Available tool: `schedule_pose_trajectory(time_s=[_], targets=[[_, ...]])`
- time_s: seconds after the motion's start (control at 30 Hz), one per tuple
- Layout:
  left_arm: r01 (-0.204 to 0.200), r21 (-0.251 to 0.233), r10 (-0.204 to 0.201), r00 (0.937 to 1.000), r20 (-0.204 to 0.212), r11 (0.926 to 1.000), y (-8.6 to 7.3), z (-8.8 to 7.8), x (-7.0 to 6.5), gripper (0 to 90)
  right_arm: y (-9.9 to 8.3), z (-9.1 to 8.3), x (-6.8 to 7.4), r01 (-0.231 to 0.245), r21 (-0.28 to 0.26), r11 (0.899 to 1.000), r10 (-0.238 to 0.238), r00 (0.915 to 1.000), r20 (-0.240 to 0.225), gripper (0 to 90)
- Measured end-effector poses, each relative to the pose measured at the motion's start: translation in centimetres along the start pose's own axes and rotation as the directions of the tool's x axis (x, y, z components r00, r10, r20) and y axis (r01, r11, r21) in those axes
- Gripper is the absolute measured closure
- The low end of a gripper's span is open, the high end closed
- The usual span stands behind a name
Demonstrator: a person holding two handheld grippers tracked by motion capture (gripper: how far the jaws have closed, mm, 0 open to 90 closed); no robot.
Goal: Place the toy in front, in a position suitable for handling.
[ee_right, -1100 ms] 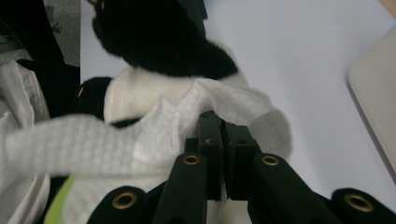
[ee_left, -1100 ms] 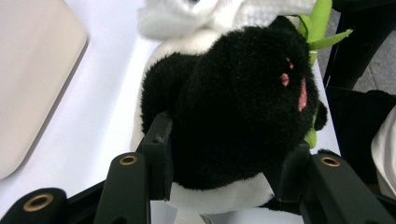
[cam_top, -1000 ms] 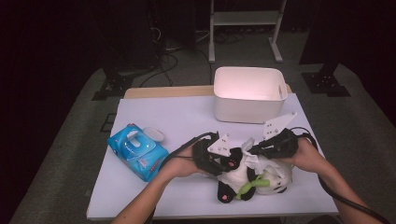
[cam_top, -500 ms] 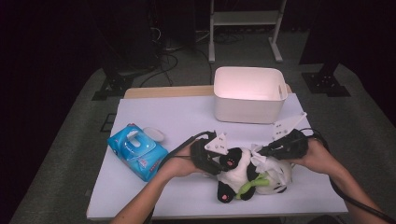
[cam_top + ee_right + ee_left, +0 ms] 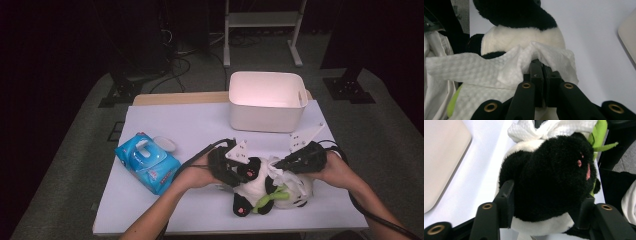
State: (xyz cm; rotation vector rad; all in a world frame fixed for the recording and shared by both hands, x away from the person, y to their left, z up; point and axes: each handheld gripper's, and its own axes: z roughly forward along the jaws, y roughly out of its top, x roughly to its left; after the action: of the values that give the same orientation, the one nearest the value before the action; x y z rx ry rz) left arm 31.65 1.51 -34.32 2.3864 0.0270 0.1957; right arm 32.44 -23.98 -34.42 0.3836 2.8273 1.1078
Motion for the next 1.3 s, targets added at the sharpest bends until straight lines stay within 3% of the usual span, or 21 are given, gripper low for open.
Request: schedule_pose_trajectory(time_s=[0.23, 0.43, 0.7, 1.07, 1.3], targets=[[0.025, -0.004, -0.025, 0.9996, -0.015, 0.9997, 0.7, 0.5, -0.1, 31.1, 0.2, 0.4, 0.2, 0.001, 0.000, 1.000, -0.001, 1.0000, -0.001, 86.6], [0.033, -0.002, -0.033, 0.9994, -0.006, 0.9994, 1.2, 1.4, -0.2, 23.0, 0.5, 0.7, 0.7, 0.029, -0.005, 1.000, -0.029, 0.9996, 0.003, 86.7], [0.005, 0.004, -0.005, 0.9997, 0.022, 1.0000, 1.7, 1.6, -0.4, 34.1, 0.3, 0.1, 0.6, 0.042, 0.004, 0.999, -0.042, 0.9990, 0.012, 86.7], [0.009, -0.001, -0.009, 0.9995, 0.029, 1.0000, 1.4, 1.4, -0.6, 34.4, -0.6, -2.6, 0.6, 0.033, -0.007, 0.999, -0.032, 0.9979, 0.056, 86.7], [0.010, -0.002, -0.010, 0.9993, 0.035, 0.9999, 1.2, 1.3, -0.5, 34.3, -2.2, -4.6, 0.3, -0.008, -0.006, 1.000, 0.009, 0.9956, 0.093, 86.6]])
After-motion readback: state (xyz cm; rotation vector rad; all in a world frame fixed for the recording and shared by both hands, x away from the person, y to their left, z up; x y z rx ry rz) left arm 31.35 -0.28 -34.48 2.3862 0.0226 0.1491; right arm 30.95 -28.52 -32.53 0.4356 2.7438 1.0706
